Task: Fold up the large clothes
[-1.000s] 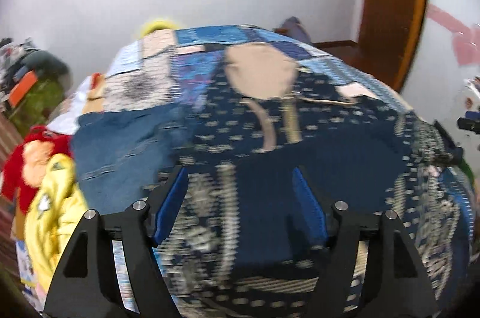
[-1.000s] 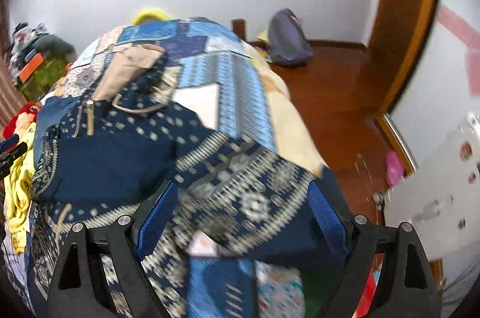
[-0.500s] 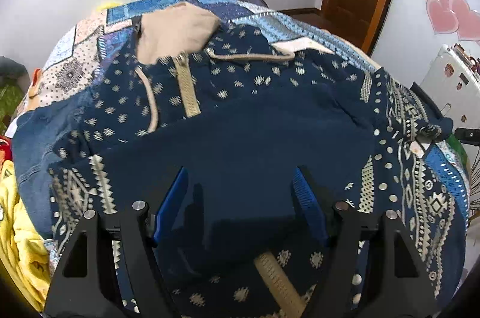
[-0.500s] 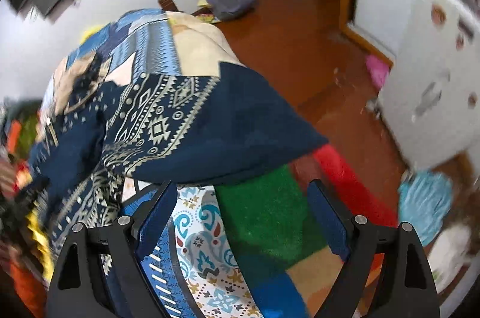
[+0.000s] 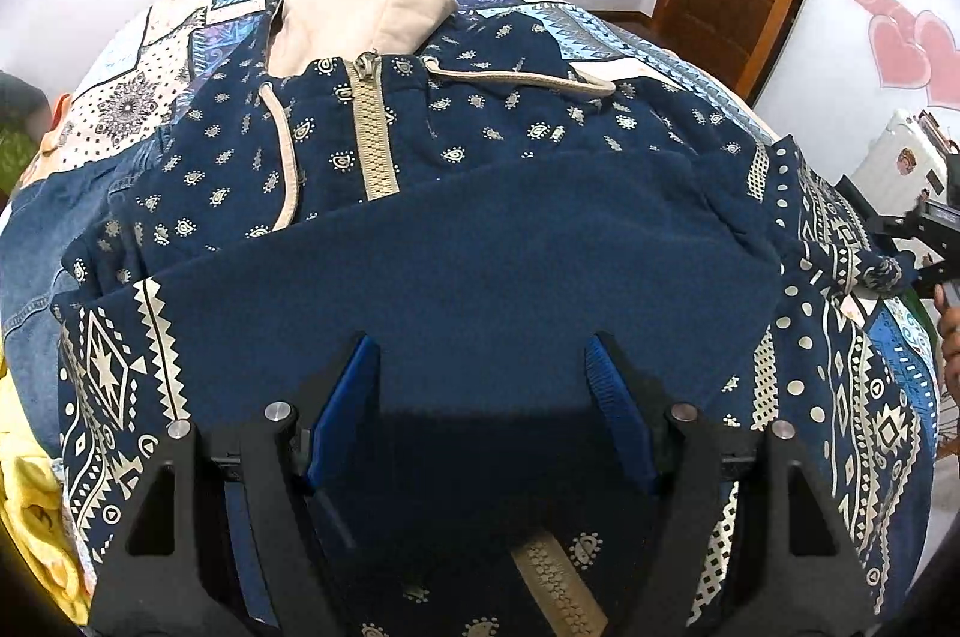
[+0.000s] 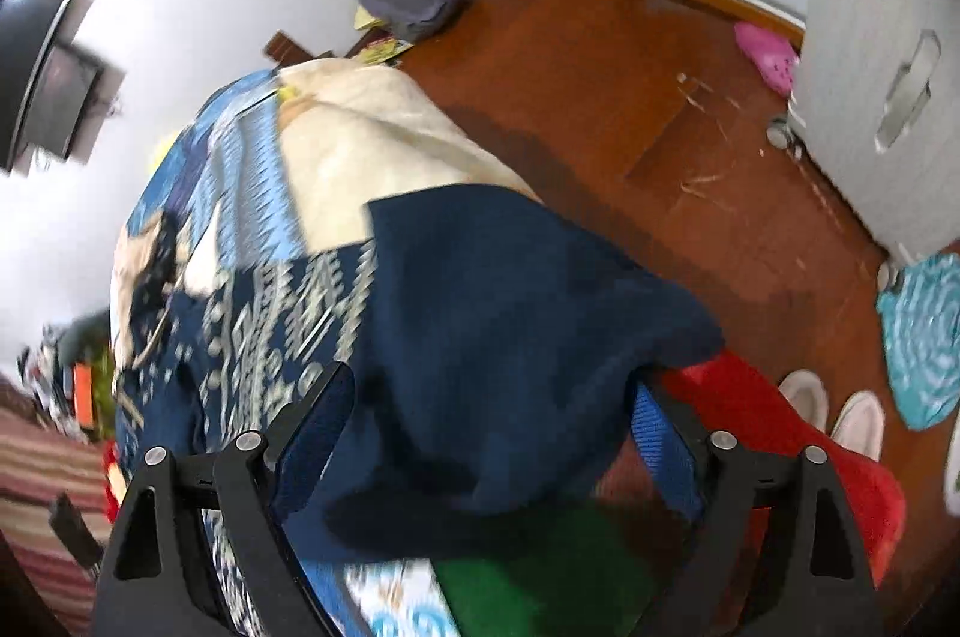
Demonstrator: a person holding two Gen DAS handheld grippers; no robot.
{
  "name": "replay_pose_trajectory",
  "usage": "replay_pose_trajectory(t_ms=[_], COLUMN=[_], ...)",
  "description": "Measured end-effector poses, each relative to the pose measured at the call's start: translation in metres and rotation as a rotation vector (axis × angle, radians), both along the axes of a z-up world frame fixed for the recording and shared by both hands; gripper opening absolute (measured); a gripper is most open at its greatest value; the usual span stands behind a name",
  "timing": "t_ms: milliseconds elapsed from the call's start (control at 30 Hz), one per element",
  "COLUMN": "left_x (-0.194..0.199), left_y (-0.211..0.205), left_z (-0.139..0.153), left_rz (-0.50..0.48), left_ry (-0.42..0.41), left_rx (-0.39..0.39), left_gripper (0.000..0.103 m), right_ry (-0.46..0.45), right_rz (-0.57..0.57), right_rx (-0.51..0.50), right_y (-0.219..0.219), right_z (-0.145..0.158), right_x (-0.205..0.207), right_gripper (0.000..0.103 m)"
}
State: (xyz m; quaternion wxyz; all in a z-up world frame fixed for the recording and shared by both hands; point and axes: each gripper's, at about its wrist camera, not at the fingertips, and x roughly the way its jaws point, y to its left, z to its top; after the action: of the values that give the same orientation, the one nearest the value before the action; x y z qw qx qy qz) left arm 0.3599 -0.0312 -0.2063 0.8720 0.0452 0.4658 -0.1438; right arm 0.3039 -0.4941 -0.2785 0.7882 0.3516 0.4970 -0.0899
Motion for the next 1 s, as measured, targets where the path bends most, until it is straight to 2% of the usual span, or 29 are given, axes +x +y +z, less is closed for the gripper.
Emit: replay_pose_trajectory(t_ms=[33, 100, 167, 233, 467, 600, 667, 767, 833, 967, 1000], left_x=[0.000, -0.002, -0.005, -0.007, -0.016, -0.023, -0.029, -0.038, -0.042, -0.052, -0.054], left_y=[0.000, 0.000, 0.000, 0.002, 0.015, 0.025, 0.033, 0.043, 0.053, 0.073, 0.077], left_z=[0.000, 0.002, 0.005, 0.010, 0.045, 0.067, 0.079, 0.089, 0.093, 0.093, 0.092], left_rz=[0.002, 0.005, 0.006, 0.008, 0.042, 0.062, 0.074, 0.093, 0.105, 0.128, 0.134], left_ry=[-0.002, -0.012, -0.030, -0.045, -0.137, -0.183, -0.212, -0.235, -0.239, -0.233, -0.227], left_rx=[0.005, 0.022, 0.044, 0.058, 0.025, -0.007, -0.020, -0.037, -0.046, -0.038, -0.034], left_gripper=[0.072, 0.072, 0.072, 0.072, 0.072, 0.072, 0.072, 0.072, 0.072, 0.072, 0.072], right_ry=[0.004, -0.010, -0.033, -0.066, -0.308, -0.421, -0.449, -0.445, -0.414, -0.315, -0.254], right_rz=[-0.006, -0.005, 0.016, 0.048, 0.196, 0.266, 0.301, 0.365, 0.414, 0.484, 0.504], right_rx=[-0.019, -0.056, -0.109, -0.103, -0.217, -0.222, -0.202, -0.158, -0.138, -0.107, -0.108], right_y=[-0.001, 0.002, 0.005, 0.008, 0.057, 0.101, 0.129, 0.167, 0.199, 0.246, 0.259], right_z=[0.000, 0.005, 0.017, 0.030, 0.131, 0.184, 0.197, 0.196, 0.183, 0.138, 0.120], right_x=[0.003, 0.006, 0.008, 0.010, 0.020, 0.035, 0.047, 0.062, 0.069, 0.072, 0.072], right_gripper=[0.067, 0.057, 0.033, 0.015, 0.013, 0.013, 0.013, 0.013, 0.013, 0.014, 0.014])
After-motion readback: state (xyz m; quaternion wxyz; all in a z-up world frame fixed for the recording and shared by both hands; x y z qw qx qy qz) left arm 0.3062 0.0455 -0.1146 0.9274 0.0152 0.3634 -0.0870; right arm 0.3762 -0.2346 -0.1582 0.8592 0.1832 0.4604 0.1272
